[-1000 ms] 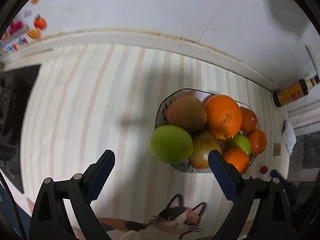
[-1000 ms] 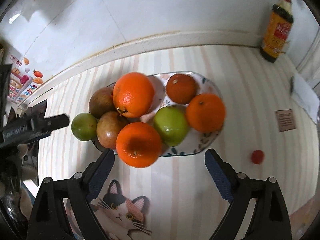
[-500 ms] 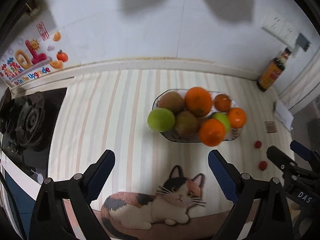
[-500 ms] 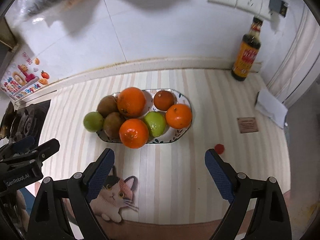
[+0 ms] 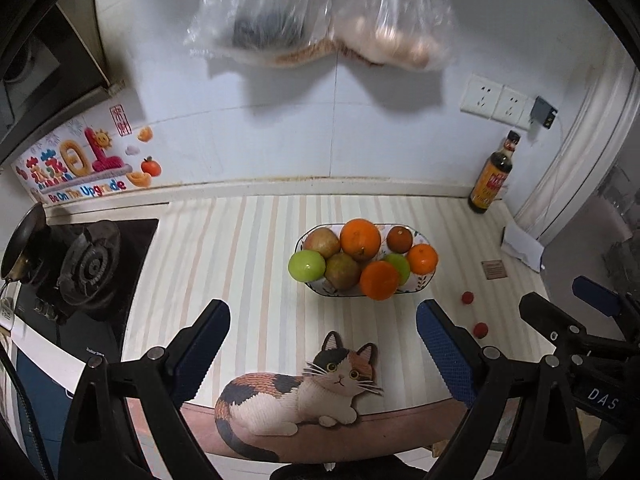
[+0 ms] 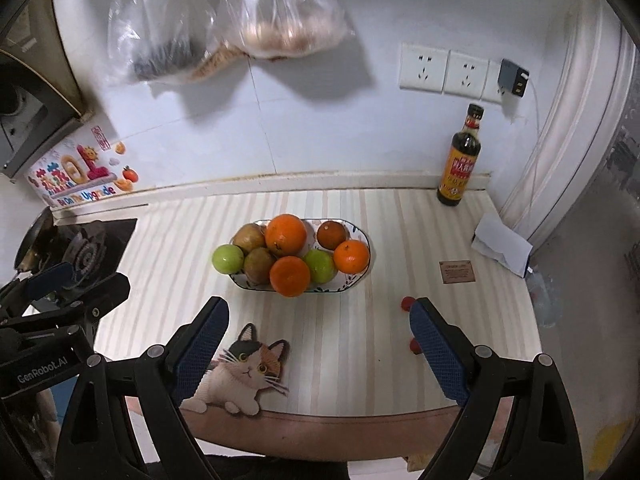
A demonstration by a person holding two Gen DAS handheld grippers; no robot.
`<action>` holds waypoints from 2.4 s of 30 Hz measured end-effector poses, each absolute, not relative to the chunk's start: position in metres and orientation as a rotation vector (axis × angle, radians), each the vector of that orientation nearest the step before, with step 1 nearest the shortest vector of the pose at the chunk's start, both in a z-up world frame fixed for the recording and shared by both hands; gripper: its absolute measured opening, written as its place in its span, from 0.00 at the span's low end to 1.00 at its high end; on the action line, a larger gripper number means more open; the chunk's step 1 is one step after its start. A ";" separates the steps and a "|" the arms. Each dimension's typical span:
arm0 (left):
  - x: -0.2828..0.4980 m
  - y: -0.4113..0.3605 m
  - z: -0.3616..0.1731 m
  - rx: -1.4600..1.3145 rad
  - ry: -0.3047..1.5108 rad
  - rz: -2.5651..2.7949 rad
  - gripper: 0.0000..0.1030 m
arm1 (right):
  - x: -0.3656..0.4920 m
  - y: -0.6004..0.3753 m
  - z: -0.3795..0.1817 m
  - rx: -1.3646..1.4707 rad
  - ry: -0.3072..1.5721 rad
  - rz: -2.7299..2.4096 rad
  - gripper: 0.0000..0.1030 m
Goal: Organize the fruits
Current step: 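Lift both open tools away from the plate, then move the right tool to a cherry tomato and grasp it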
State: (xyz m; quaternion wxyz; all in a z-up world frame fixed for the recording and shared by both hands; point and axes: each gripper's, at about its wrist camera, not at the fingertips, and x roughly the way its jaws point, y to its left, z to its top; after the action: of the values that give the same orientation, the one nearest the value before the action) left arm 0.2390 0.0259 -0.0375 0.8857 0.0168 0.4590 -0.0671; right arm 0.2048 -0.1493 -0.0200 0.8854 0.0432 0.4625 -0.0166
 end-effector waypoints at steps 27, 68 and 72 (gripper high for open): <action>0.219 0.019 -0.030 -0.013 0.969 -0.142 0.95 | 0.185 -0.165 -0.003 0.170 0.935 -0.006 0.92; 0.370 -0.271 -0.276 0.353 1.445 -0.419 0.98 | 0.247 -0.391 -0.301 0.519 1.261 -0.222 0.33; 0.373 -0.291 -0.291 0.356 1.470 -0.479 0.78 | 0.244 -0.408 -0.306 0.535 1.271 -0.264 0.33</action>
State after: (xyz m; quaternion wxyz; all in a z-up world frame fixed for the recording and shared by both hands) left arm 0.3728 -0.2913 -0.2914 0.7016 0.1600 0.6602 -0.2152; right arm 0.2439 -0.4077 -0.3064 0.7635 0.2459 0.5847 -0.1216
